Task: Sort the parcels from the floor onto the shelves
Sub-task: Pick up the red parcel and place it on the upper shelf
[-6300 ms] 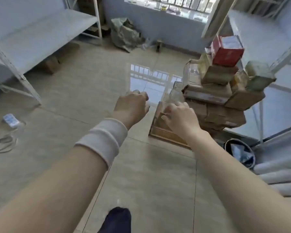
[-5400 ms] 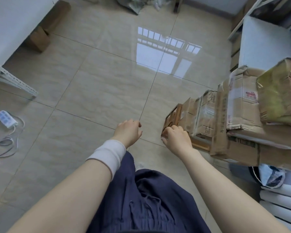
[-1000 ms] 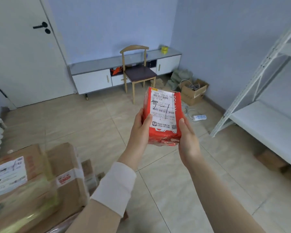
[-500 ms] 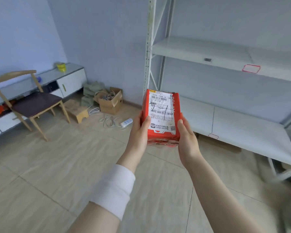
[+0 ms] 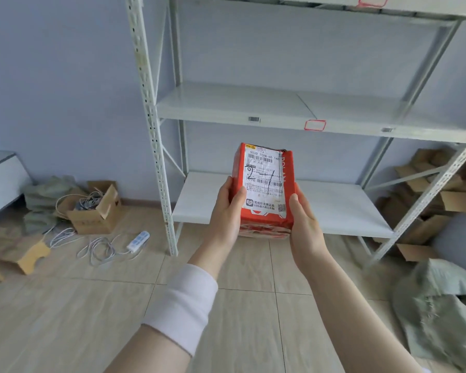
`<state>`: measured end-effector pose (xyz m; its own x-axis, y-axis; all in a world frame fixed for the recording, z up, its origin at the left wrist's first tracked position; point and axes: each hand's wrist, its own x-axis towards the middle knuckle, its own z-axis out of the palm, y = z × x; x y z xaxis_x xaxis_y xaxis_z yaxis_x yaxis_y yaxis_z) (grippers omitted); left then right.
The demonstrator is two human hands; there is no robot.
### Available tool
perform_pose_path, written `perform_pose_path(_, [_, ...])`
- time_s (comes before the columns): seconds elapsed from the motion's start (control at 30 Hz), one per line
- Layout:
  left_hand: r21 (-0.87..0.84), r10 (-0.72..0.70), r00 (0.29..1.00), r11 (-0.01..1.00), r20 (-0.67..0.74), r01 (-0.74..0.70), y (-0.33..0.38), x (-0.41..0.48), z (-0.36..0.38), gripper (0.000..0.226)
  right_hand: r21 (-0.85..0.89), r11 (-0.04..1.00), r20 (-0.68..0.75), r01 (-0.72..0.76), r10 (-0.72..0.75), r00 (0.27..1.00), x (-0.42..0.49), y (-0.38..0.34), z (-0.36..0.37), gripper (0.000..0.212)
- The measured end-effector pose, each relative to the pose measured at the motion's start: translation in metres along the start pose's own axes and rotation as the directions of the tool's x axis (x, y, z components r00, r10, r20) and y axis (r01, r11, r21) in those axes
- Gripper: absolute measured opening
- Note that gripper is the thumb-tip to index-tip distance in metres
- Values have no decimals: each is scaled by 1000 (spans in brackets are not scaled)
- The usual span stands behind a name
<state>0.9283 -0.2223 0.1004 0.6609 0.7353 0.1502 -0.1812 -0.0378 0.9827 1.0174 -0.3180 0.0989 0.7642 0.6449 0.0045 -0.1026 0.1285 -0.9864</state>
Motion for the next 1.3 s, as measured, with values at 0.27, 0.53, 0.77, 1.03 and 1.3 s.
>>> perform_pose_path(0.27, [-37, -2, 997, 999, 81, 5, -3, 73, 21, 30, 22, 998, -39, 60, -60, 997, 64, -14, -8, 40])
perform_pose_path(0.53, [6, 117, 985, 993, 124, -119, 29, 170, 50, 37, 6, 985, -36, 174, -173, 984, 159, -61, -14, 44])
perform_pose_path(0.77, [28, 279, 957, 959, 75, -282, 75, 257, 50, 40, 18, 949, 28, 314, -314, 949, 244, -112, 11, 44])
perform_pose_path(1.03, [85, 442, 892, 889, 89, -449, 133, 368, 19, 49, 11, 868, 63, 497, -496, 866, 344, -171, 69, 45])
perform_pose_path(1.3, [138, 666, 732, 719, 144, -681, 206, 485, -25, 50, 42, 702, 92, 711, -711, 697, 438, -238, 142, 47])
